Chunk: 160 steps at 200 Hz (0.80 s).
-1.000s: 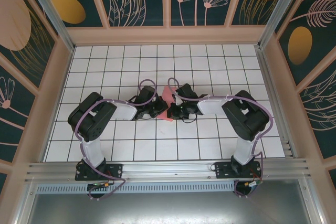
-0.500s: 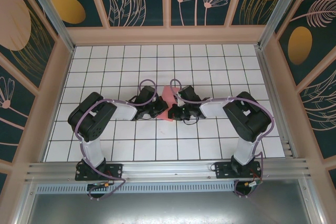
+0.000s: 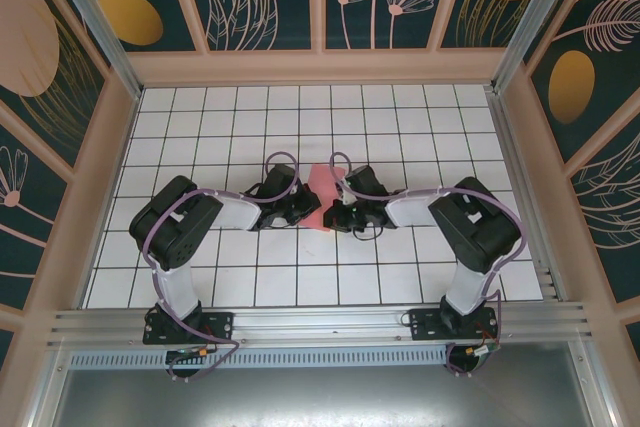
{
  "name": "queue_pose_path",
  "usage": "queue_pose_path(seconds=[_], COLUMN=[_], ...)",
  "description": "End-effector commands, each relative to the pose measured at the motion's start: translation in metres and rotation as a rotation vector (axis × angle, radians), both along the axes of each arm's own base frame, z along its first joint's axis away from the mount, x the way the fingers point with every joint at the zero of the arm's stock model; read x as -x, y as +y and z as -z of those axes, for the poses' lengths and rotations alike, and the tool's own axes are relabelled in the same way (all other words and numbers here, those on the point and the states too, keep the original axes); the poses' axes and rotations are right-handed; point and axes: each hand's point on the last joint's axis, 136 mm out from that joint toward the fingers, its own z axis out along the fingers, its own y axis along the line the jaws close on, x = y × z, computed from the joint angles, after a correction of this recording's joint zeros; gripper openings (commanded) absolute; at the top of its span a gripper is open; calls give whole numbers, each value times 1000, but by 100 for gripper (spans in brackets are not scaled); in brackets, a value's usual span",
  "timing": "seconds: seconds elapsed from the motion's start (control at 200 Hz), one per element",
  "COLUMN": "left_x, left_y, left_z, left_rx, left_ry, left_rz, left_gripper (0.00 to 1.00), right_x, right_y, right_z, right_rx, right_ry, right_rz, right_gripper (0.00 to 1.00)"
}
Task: Fold a paper plane with a square sheet of paper (pick it up from the middle)
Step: Fold the triangle a second time at the center of the table.
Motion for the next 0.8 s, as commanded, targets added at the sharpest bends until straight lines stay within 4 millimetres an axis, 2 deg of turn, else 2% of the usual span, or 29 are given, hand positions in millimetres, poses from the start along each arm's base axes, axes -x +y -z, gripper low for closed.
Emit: queue_pose_path(seconds=[0.0, 0.335, 0.445, 0.62, 0.796], left_x=[19, 19, 19, 19, 19], left_y=[19, 19, 19, 17, 17], left_z=[37, 37, 36, 36, 35], left_rx=[-95, -92, -90, -85, -82], left_ry=[98, 98, 94, 93, 92], left_rz=[-13, -12, -11, -4, -3], left_gripper=[0, 0, 0, 0, 0], right_x=[24, 26, 23, 1, -11], right_y=[-23, -31, -34, -19, 2], right_z=[17, 2, -10, -48, -47], right_rx=[64, 31, 19, -65, -91], right_ry=[111, 106, 81, -2, 12], right_rz=[26, 52, 72, 80, 52], right_gripper=[1, 2, 2, 3, 2])
